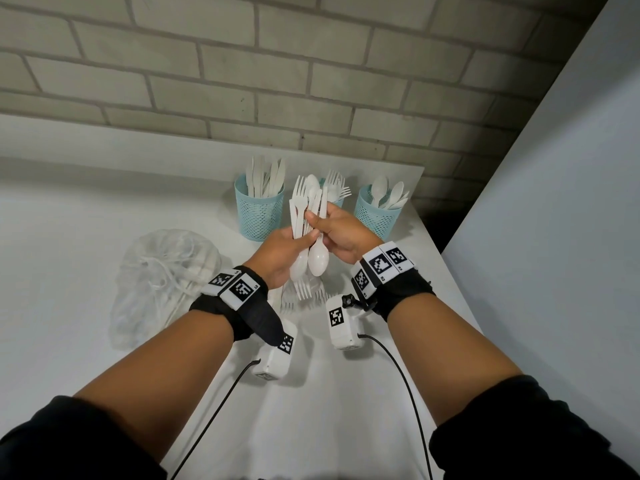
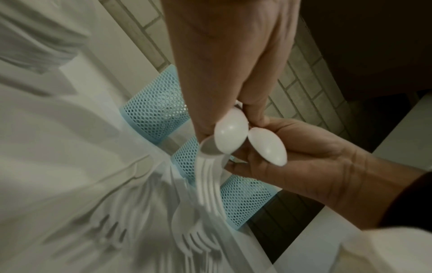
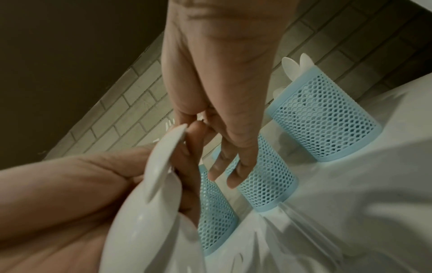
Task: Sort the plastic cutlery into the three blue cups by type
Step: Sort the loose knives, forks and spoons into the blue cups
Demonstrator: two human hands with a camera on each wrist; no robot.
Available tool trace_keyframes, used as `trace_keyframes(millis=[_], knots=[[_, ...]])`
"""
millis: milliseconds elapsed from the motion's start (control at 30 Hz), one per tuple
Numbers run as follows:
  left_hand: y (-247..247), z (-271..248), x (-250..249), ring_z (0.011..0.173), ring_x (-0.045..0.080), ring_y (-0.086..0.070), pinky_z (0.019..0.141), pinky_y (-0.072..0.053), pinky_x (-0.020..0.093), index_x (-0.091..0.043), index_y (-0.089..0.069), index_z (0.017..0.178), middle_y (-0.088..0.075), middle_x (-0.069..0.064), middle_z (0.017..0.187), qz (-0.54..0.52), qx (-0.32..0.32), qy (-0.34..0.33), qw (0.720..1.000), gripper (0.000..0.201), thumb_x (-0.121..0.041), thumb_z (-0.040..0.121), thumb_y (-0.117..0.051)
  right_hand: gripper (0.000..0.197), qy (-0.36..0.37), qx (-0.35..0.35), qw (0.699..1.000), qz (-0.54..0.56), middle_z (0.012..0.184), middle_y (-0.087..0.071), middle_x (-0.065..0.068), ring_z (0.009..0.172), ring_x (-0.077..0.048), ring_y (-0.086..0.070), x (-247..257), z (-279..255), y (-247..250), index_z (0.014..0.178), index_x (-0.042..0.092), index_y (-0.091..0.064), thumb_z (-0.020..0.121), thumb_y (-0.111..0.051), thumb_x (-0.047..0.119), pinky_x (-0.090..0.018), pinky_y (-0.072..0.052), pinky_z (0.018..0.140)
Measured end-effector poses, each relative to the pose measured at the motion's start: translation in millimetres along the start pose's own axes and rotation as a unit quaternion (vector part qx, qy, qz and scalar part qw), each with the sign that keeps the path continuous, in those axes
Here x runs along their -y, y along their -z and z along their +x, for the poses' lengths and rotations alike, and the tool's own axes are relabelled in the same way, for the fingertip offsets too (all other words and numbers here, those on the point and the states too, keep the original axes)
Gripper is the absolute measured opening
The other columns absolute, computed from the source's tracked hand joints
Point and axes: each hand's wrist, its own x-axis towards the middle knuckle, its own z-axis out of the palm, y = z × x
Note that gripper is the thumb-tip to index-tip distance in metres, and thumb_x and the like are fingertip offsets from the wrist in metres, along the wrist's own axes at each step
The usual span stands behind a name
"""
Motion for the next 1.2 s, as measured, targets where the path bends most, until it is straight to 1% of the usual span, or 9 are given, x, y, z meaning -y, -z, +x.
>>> trace_keyframes(millis=[133,233,300,400,533,700,900,1067,1200], knots=[[1,0,-2,0.096,0.02,-0.061,0.094,-0.047,0.033,-0.005,-0.053,0.125,-0.065,0.006,0.1,0.002,-0.01,0.002,1.0,0.032,-0.006,0.093,-0.051,0.025,0.003,-0.01,0.999,-0.049,0.082,-0.059,0.002,0.044,-0.002,-0.045,6,-5,1,0.12,0.018,-0.051,0.095,-0.052,0.025,-0.017,-0.045,0.051],[5,1,-3,0.086,0.015,-0.062,0.085,-0.049,0.029,-0.006,-0.055,0.122,-0.066,0.006,0.094,-0.007,-0.025,0.006,1.0,0.03,-0.007,0.093,-0.053,0.031,0.054,-0.082,0.994,-0.037,0.104,-0.062,-0.003,0.081,-0.013,-0.062,5,-2,5,0.128,0.02,-0.044,0.097,-0.048,0.024,-0.029,-0.053,0.07],[8,2,-3,0.085,0.014,-0.062,0.079,-0.05,0.028,-0.008,-0.056,0.12,-0.067,0.006,0.09,-0.011,-0.029,0.015,0.999,0.028,-0.01,0.093,-0.054,0.032,0.155,-0.142,0.97,-0.119,0.122,-0.055,-0.005,0.106,-0.018,-0.056,0,1,11,0.129,0.019,-0.048,0.098,-0.044,0.012,-0.037,-0.048,0.094],[12,2,-3,0.083,0.014,-0.064,0.075,-0.051,0.027,-0.009,-0.058,0.116,-0.073,0.0,0.078,-0.017,-0.031,0.026,0.999,0.024,-0.014,0.093,-0.055,0.043,0.281,-0.154,0.903,-0.287,0.131,-0.048,-0.006,0.117,-0.018,-0.045,-12,3,18,0.12,0.017,-0.062,0.088,-0.048,-0.009,-0.032,-0.038,0.105],[14,-2,-6,0.061,0.007,-0.065,0.054,-0.052,0.02,-0.01,-0.063,0.104,-0.072,-0.003,0.067,-0.023,-0.028,0.038,0.999,0.017,-0.02,0.092,-0.055,0.036,0.419,-0.166,0.762,-0.465,0.131,-0.055,-0.011,0.114,-0.03,-0.045,-20,8,23,0.107,0.02,-0.072,0.078,-0.065,0.0,-0.032,-0.037,0.096],[14,-5,-10,0.054,0.007,-0.06,0.046,-0.047,0.017,-0.013,-0.065,0.096,-0.067,-0.003,0.064,-0.035,-0.014,0.06,0.997,0.017,-0.027,0.091,-0.057,0.025,0.52,-0.172,0.658,-0.517,0.11,-0.07,-0.002,0.106,-0.019,-0.044,-20,9,20,0.093,0.016,-0.074,0.07,-0.074,0.007,-0.04,-0.048,0.083],[13,-7,-14,0.049,0.006,-0.057,0.044,-0.045,0.018,-0.012,-0.066,0.09,-0.065,-0.004,0.06,-0.029,-0.015,0.074,0.997,0.023,-0.033,0.091,-0.055,0.015,0.541,-0.127,0.63,-0.543,0.081,-0.071,0.001,0.09,-0.025,-0.065,-16,1,17,0.085,0.01,-0.07,0.073,-0.068,0.002,-0.035,-0.053,0.076],[10,-7,-15,0.045,0.005,-0.058,0.037,-0.042,0.015,-0.009,-0.062,0.102,-0.068,-0.001,0.061,-0.05,-0.026,0.09,0.994,0.026,-0.032,0.095,-0.05,0.018,0.557,-0.109,0.626,-0.535,0.087,-0.073,-0.004,0.082,-0.025,-0.064,-22,5,25,0.091,0.007,-0.073,0.076,-0.066,0.001,-0.031,-0.053,0.071],[9,-6,-17,0.039,0.005,-0.055,0.033,-0.038,0.013,-0.004,-0.057,0.11,-0.066,0.004,0.068,-0.071,-0.039,0.096,0.992,0.026,-0.025,0.098,-0.046,0.015,0.543,-0.137,0.653,-0.51,0.088,-0.073,-0.007,0.084,-0.024,-0.067,-26,5,33,0.089,0.005,-0.073,0.077,-0.065,0.002,-0.025,-0.05,0.078]])
